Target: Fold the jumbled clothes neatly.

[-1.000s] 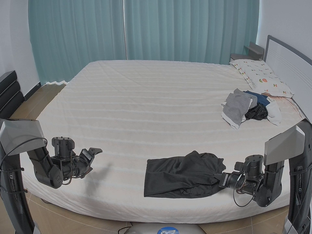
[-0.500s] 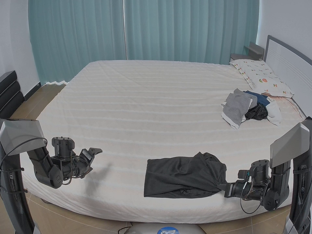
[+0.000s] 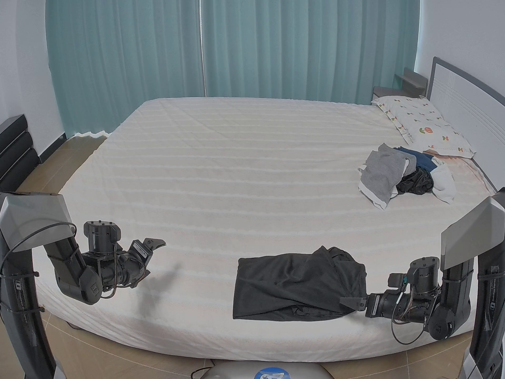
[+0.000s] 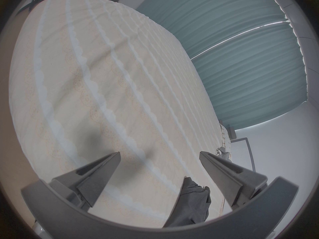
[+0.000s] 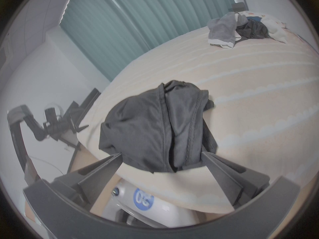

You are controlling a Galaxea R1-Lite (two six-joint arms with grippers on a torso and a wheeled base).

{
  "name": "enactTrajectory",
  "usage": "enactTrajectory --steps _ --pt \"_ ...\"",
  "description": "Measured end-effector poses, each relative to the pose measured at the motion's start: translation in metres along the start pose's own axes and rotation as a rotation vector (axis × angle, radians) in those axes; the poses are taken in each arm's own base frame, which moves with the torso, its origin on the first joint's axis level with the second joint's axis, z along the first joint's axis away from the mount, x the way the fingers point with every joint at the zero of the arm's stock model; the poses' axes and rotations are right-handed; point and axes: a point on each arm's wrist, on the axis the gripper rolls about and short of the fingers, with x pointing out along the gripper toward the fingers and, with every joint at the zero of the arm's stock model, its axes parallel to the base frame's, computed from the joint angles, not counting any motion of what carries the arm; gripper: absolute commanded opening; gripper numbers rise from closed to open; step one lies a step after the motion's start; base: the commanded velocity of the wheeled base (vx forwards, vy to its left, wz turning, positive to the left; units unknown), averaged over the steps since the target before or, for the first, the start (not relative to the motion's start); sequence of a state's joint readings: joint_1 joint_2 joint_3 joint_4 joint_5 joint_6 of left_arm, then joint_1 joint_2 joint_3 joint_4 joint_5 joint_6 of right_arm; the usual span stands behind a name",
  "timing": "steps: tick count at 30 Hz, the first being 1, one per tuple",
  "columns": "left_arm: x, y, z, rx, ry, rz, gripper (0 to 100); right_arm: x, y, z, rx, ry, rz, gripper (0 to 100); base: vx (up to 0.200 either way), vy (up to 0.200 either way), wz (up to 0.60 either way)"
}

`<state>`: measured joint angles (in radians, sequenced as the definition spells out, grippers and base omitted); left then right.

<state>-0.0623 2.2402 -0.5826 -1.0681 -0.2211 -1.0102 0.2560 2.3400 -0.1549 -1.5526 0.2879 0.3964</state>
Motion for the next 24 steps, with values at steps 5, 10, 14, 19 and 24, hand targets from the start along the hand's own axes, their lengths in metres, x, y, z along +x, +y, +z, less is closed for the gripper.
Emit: enactTrajectory --steps 5,10,14,19,24 --pt "0.0 0.0 0.001 -0.003 -0.003 -0.002 100 0.006 0.006 0.018 0.122 -0.079 0.041 100 0.16 0.0 0.0" --pt "0.0 0.0 0.001 -0.002 -0.005 -0.004 100 0.016 0.014 0.036 0.206 -0.153 0.1 100 0.08 0.0 0.0" --pt "0.0 0.0 0.001 0.0 -0.011 -0.002 100 0.032 0.017 0.047 0.207 -0.202 0.118 100 0.0 0.0 0.0" --pt "0.001 0.001 0.0 0.002 -0.02 0.008 100 0.048 0.014 0.046 0.214 -0.21 0.107 100 0.0 0.0 0.0" --pt "0.001 0.001 0.0 0.002 -0.018 0.01 100 0.055 0.013 0.042 0.206 -0.198 0.103 100 0.0 0.0 0.0"
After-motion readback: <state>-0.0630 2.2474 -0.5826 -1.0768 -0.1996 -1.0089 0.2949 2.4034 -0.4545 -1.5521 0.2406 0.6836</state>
